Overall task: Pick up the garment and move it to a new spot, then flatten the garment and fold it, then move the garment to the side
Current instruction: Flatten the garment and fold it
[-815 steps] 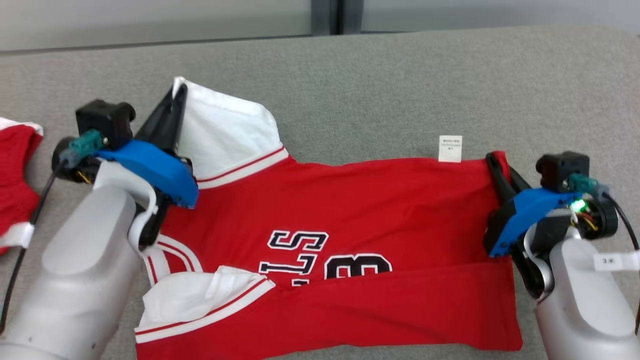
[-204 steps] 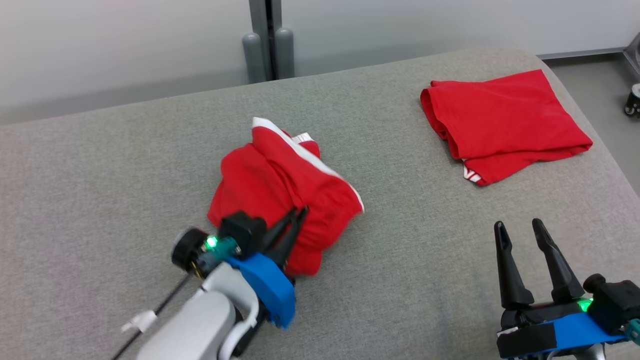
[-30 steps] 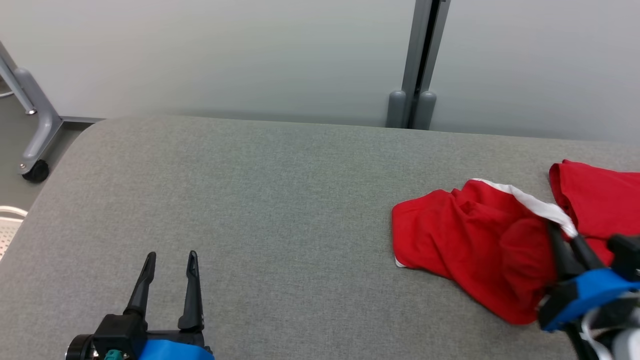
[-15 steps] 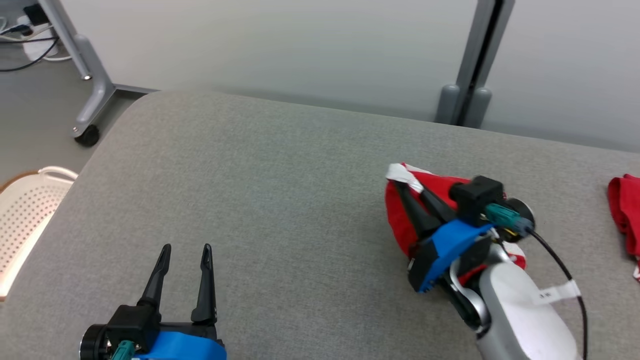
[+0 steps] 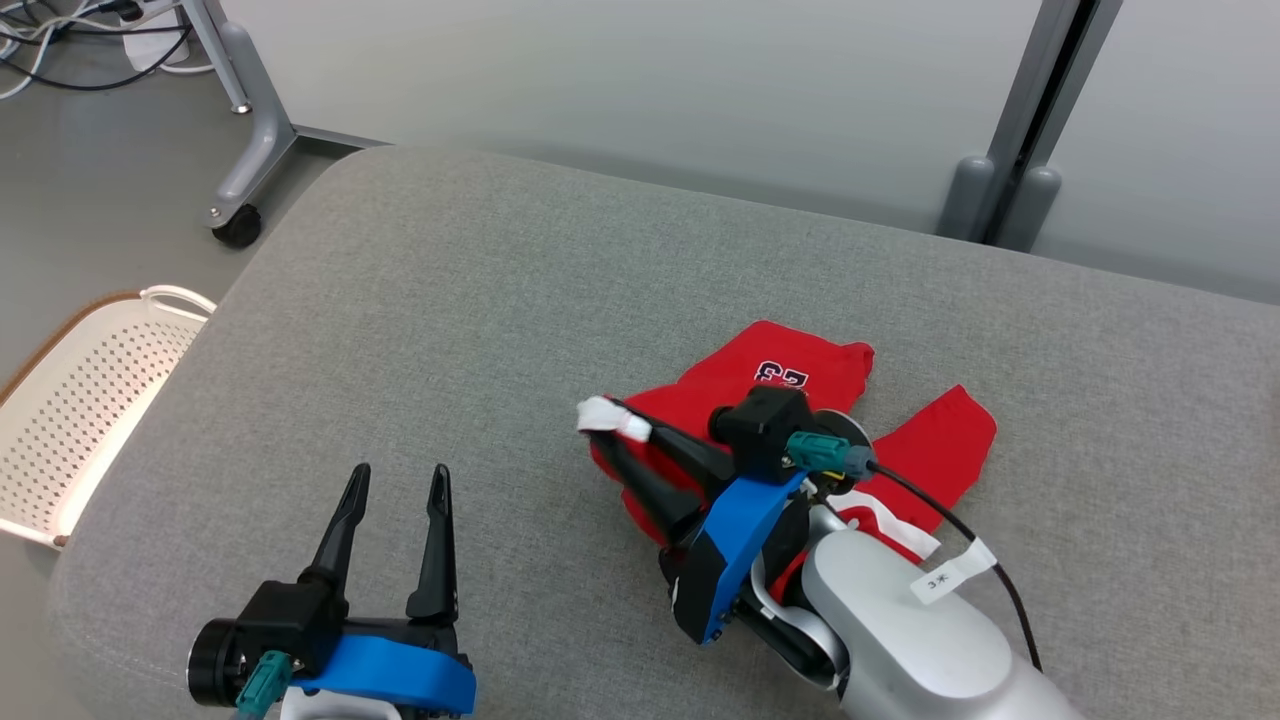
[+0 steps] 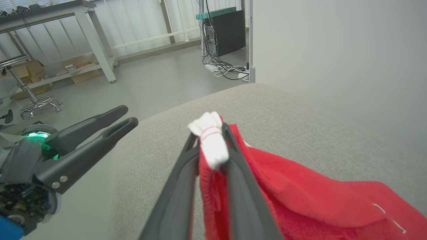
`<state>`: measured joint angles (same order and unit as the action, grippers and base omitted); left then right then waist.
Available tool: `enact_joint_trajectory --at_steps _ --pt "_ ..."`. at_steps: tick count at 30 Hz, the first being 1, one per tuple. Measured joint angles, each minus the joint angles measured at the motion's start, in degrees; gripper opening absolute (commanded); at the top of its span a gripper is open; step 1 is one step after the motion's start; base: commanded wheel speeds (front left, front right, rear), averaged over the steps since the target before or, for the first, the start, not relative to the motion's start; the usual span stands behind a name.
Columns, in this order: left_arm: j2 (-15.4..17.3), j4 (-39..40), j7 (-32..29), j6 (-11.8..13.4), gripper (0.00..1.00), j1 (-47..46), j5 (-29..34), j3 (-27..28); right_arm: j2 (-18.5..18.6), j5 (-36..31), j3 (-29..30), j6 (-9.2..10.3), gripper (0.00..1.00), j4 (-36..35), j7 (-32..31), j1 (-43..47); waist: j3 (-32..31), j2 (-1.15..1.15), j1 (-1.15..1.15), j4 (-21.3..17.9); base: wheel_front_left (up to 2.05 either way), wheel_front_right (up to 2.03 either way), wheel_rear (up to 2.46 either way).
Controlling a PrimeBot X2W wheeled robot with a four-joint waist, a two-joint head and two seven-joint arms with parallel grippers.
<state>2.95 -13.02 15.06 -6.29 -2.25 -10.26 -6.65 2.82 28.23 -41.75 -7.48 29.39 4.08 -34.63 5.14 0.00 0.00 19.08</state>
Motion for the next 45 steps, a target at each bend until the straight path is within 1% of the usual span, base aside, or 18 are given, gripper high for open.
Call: enact_joint_trajectory --at_steps 4,10,12,14,19,23,27,30,33,38,40,45 --pt "0.00 -0.03 0.00 0.92 1.00 -0.59 -0.76 -0.53 -0.05 1.19 -2.56 -0.01 1.00 2.69 1.90 -0.75 0.55 0.00 0.00 -0.23 0.00 0.00 0.00" --pt "-0.01 -0.02 0.00 1.22 1.00 -0.21 -0.77 0.33 -0.02 0.74 -1.78 -0.01 1.00 6.01 5.33 -1.19 0.46 0.01 0.00 -2.54 0.00 0.00 0.00" --pt "-0.02 0.00 0.00 1.21 1.00 0.25 -0.40 0.75 -0.01 -0.86 -0.02 -0.01 1.00 7.23 6.52 -0.83 0.09 0.01 0.00 -3.55 0.00 0.00 0.00" --pt "-0.03 0.09 0.00 1.16 1.00 1.01 -0.04 1.37 0.00 -2.54 2.91 -0.01 1.00 8.58 7.57 -0.05 -0.35 0.01 -0.01 -4.67 0.00 0.00 0.00" --pt "0.05 0.60 0.00 0.85 1.00 2.49 0.84 2.78 0.40 -8.46 12.18 -0.01 1.00 9.34 9.69 3.46 -1.80 0.01 -0.01 -7.53 0.00 0.00 0.00" --pt "0.16 1.35 0.00 0.66 1.00 3.72 1.30 3.86 2.50 -11.76 19.45 -0.01 1.00 5.88 10.23 8.41 -2.93 0.01 -0.01 -9.71 0.00 0.00 0.00" --pt "0.13 2.03 0.00 0.59 1.00 4.84 1.78 4.16 4.15 -13.79 26.55 0.00 1.00 -0.21 10.58 15.13 -3.79 0.01 -0.01 -11.54 0.00 0.00 0.00" --pt "0.14 2.15 0.00 0.41 1.00 5.25 2.01 4.32 4.66 -15.17 31.15 0.00 1.00 -5.17 10.32 20.57 -4.23 0.01 -0.01 -12.58 0.00 0.00 0.00" --pt "0.14 2.21 0.00 0.35 1.00 5.61 2.21 4.47 4.32 -16.22 34.23 -0.01 1.00 -10.54 9.07 25.99 -4.53 0.00 -0.01 -13.40 0.00 0.00 0.00" --pt "0.14 2.04 0.00 0.18 1.00 5.63 2.37 4.53 1.90 -17.24 39.01 0.00 1.00 -18.48 7.12 33.71 -4.69 0.01 -0.01 -14.01 0.00 0.00 0.00" --pt "0.15 2.07 0.00 0.09 1.00 5.63 2.47 4.47 1.15 -17.61 40.35 0.00 1.00 -20.56 6.38 36.33 -4.68 0.00 -0.01 -14.13 0.00 0.00 0.00" --pt "0.11 2.09 0.00 0.00 1.00 5.63 2.70 4.27 0.37 -18.47 40.89 0.00 1.00 -23.46 4.95 39.66 -4.39 0.00 -0.01 -14.69 0.00 0.00 0.00"
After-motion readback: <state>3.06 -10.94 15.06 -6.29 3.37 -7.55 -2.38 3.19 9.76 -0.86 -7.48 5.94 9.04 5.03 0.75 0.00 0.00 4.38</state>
